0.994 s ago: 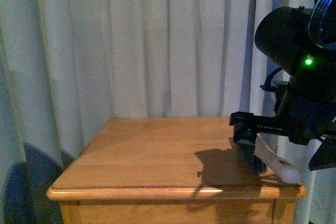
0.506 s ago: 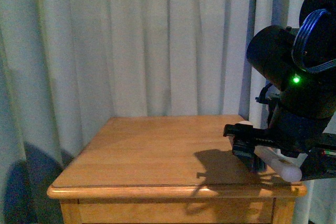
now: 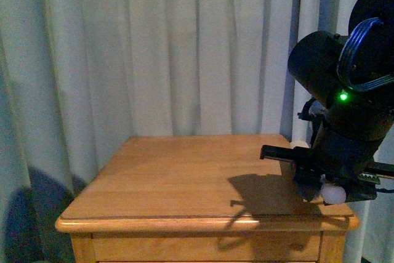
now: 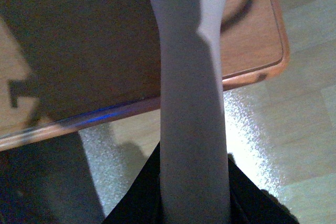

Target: Clean up trash

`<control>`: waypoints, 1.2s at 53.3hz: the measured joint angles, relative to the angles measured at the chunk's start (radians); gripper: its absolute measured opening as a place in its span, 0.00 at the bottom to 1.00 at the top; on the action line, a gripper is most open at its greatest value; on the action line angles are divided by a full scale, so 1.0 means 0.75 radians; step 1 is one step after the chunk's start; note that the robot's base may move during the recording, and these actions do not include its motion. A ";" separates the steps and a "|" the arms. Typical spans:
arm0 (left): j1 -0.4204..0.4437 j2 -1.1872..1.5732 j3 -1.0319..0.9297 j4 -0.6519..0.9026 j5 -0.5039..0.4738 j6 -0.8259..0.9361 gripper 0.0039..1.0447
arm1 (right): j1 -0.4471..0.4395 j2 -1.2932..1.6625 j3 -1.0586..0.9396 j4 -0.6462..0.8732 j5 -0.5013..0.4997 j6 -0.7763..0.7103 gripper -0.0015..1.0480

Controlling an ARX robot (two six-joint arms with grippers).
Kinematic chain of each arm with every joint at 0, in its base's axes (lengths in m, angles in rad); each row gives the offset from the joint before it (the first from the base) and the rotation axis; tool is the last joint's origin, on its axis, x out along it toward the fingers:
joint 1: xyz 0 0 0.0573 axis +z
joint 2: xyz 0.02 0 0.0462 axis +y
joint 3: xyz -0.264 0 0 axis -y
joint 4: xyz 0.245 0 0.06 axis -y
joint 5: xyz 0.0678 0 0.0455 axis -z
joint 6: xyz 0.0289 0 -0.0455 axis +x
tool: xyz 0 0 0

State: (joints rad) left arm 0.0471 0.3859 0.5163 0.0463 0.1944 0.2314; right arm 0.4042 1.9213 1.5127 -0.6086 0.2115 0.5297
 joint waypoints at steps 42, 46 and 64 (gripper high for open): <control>0.000 0.000 0.000 0.000 0.001 0.000 0.26 | -0.060 -1.401 -1.246 1.263 0.343 -0.697 0.19; 0.000 0.000 0.000 0.000 0.000 0.000 0.26 | -0.067 -1.490 -1.320 1.290 0.362 -0.702 0.19; 0.000 0.000 0.000 0.000 0.001 -0.001 0.26 | -0.062 -1.660 -1.471 1.444 0.377 -0.744 0.19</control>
State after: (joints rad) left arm 0.0471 0.3859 0.5163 0.0463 0.1947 0.2310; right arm 0.3580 0.6765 0.4091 0.4740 0.4946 -0.0284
